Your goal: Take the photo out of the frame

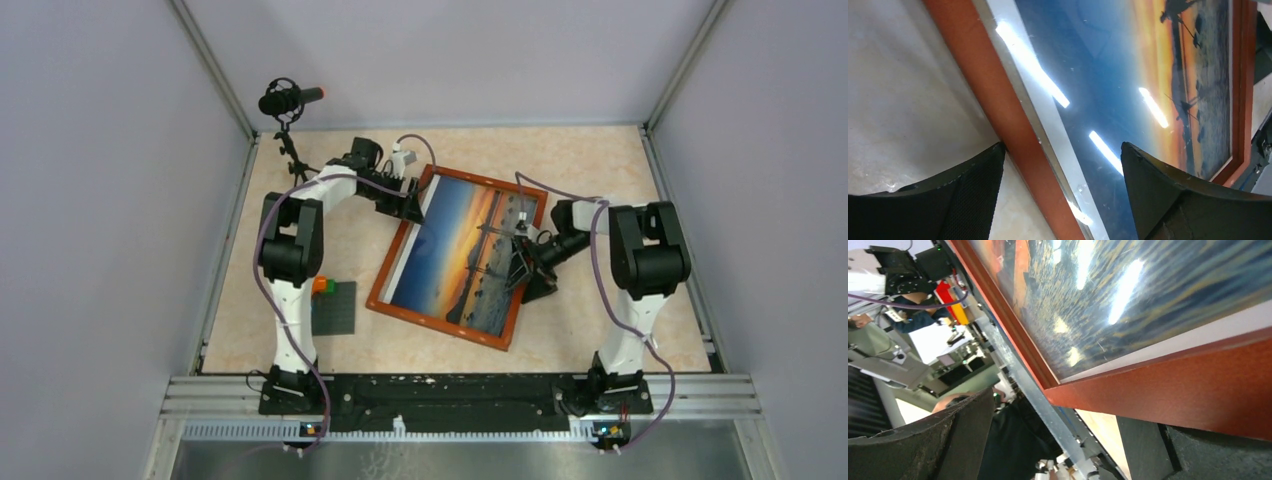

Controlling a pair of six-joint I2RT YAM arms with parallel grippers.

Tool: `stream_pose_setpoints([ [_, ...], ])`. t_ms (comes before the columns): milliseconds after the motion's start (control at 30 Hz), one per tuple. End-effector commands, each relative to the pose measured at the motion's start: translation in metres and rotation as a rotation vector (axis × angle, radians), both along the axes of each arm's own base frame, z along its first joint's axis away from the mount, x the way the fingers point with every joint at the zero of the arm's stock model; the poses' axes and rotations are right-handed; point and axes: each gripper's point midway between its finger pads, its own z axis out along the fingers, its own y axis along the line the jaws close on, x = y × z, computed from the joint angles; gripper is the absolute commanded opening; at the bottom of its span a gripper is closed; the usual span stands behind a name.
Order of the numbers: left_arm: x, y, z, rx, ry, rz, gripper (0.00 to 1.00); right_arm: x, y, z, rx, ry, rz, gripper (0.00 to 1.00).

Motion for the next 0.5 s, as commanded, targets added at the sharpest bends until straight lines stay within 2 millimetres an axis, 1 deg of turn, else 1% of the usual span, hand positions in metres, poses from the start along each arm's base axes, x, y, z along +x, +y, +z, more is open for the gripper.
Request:
stream_pose_setpoints([
  [0, 0.013, -0.012, -0.01, -0.079, 0.033, 0.013, 0.89, 0.011, 0.006, -0.039, -0.041, -0.13, 0.064, 0.9],
  [33, 0.014, -0.014, -0.013, -0.081, 0.036, 0.008, 0.89, 0.01, 0.007, -0.035, -0.03, -0.135, 0.065, 0.9],
  [100, 0.017, -0.018, -0.022, -0.083, 0.04, -0.006, 0.89, 0.012, 0.004, -0.029, -0.035, -0.159, 0.059, 0.9],
  [167, 0.019, -0.022, -0.031, -0.08, 0.05, -0.016, 0.88, 0.018, -0.009, -0.027, -0.079, -0.194, 0.063, 0.9],
  [200, 0.02, -0.025, -0.035, -0.084, 0.054, -0.026, 0.87, 0.021, -0.02, -0.028, -0.119, -0.215, 0.071, 0.9],
  [267, 0.024, -0.031, -0.043, -0.068, 0.041, -0.054, 0.86, 0.025, -0.049, -0.034, -0.222, -0.234, 0.101, 0.91],
  [333, 0.028, -0.037, -0.05, -0.042, 0.021, -0.085, 0.85, 0.024, -0.08, -0.036, -0.287, -0.235, 0.134, 0.91],
  [367, 0.03, -0.041, -0.057, -0.029, 0.013, -0.103, 0.84, 0.023, -0.097, -0.036, -0.316, -0.228, 0.136, 0.91],
  [400, 0.031, -0.045, -0.059, -0.022, 0.003, -0.121, 0.83, 0.019, -0.11, -0.033, -0.329, -0.216, 0.153, 0.91],
  [467, 0.036, -0.055, -0.062, -0.021, -0.024, -0.154, 0.82, 0.011, -0.128, -0.023, -0.316, -0.203, 0.18, 0.91],
])
